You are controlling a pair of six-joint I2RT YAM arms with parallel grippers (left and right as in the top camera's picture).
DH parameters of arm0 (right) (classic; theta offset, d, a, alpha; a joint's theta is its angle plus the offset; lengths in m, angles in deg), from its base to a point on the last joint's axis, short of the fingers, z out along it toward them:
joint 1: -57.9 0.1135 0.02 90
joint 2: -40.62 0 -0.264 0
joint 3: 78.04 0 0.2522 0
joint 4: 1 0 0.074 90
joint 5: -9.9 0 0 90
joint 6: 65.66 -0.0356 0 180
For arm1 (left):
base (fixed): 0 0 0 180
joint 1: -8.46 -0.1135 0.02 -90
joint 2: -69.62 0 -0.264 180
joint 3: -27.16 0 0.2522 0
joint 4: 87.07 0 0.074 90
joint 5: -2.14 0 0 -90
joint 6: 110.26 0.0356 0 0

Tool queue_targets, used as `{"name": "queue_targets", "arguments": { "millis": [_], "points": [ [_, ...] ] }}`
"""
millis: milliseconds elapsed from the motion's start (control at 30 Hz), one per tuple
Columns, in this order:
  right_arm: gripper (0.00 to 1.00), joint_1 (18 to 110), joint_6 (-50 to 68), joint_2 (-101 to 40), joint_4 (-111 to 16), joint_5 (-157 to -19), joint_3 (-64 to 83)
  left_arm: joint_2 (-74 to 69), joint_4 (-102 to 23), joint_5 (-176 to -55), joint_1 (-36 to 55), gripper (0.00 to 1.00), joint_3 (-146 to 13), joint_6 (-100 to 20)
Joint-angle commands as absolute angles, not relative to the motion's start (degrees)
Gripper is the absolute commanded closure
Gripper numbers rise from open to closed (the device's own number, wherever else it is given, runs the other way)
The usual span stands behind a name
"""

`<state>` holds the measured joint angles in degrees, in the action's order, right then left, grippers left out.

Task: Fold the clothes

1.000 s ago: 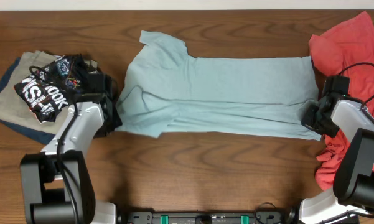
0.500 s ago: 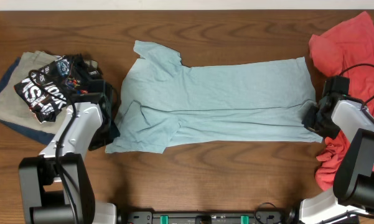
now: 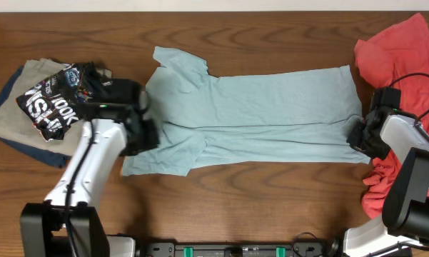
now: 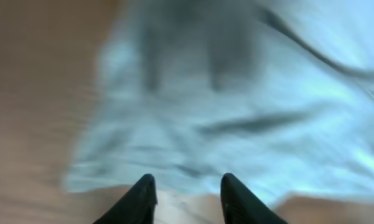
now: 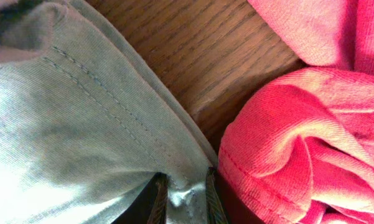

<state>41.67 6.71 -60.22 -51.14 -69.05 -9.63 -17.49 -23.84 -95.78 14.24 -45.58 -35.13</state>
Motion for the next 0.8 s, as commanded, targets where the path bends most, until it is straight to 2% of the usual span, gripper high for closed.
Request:
{"name": "queue_targets", "arguments": {
  "millis": [0, 333, 767],
  "points": [
    [0.79, 41.04, 6.14, -60.99, -51.19, -70.54, -11.16, -17.41, -23.69, -100.5, 19.46, 0.6, -46.43, -30.21],
    [0.78, 41.04, 6.14, -60.99, -51.19, -70.54, -11.16, -22.48, -24.56, -100.15, 32.82, 0.52, -44.55, -29.89],
    [0.78, 41.04, 6.14, -60.99, -51.17, -70.52, -11.16, -34.04, -23.25, -97.25, 35.55, 0.53, -44.14, -29.91]
  ]
}}
